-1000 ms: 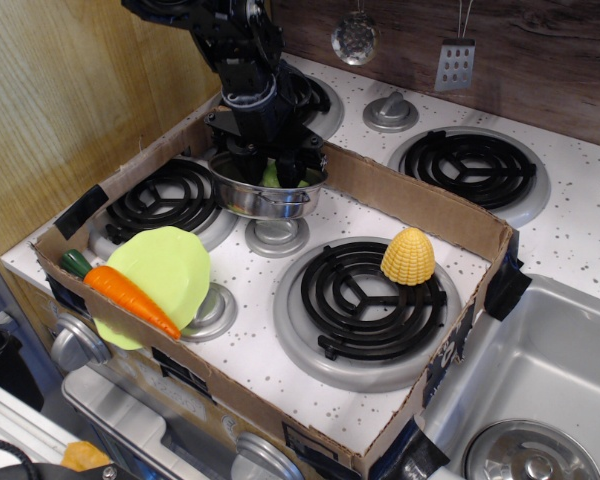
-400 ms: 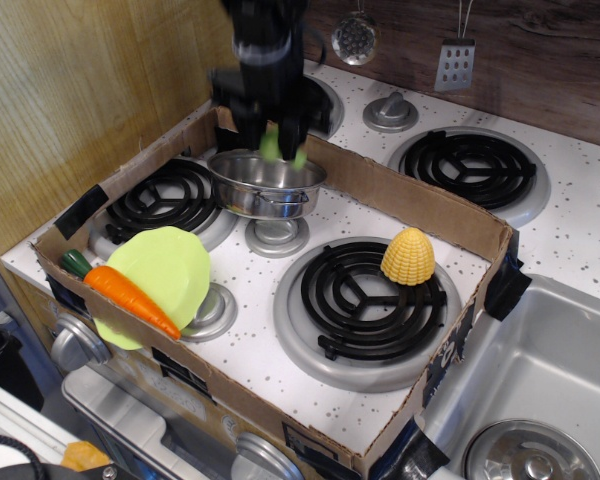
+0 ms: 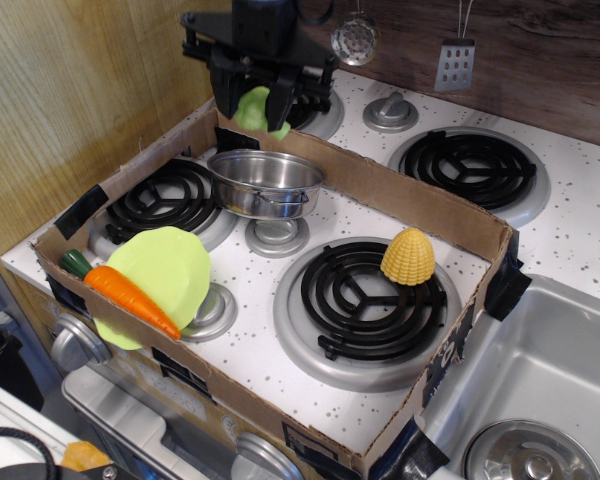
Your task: Take broccoli out of pan
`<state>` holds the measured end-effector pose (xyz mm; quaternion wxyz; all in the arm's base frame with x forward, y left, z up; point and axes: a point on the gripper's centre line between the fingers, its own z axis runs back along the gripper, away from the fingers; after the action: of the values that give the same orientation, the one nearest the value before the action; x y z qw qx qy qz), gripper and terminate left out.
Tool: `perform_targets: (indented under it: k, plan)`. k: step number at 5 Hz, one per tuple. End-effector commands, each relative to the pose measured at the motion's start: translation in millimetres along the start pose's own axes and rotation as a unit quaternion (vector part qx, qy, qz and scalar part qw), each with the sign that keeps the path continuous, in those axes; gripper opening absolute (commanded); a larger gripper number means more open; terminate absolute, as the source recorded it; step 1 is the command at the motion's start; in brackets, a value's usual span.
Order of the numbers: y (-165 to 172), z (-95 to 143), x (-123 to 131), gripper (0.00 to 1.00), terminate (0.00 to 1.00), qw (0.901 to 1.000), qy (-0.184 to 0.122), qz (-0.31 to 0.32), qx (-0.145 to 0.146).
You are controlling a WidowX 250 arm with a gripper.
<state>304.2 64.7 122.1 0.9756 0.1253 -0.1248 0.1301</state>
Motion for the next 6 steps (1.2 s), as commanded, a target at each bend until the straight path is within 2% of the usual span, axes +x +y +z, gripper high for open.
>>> perform_targets:
  k: [1, 3, 4, 5, 6]
  plan:
    - [-39, 20, -61, 0.00, 0.00, 0.9962, 0.012, 0.085, -0.011]
    - [-73, -10, -99, 0.00, 0.00, 0.9884, 0.011, 0.132, -0.074]
    - [-83, -15, -97, 0.00, 0.00, 0.9867, 0.019, 0.134, -0.091]
    - [-90, -15, -87, 0.00, 0.00, 0.9882, 0.017, 0.121, -0.093]
    - [-93, -10, -84, 0.00, 0.00, 0.9896, -0.005, 0.116, -0.085]
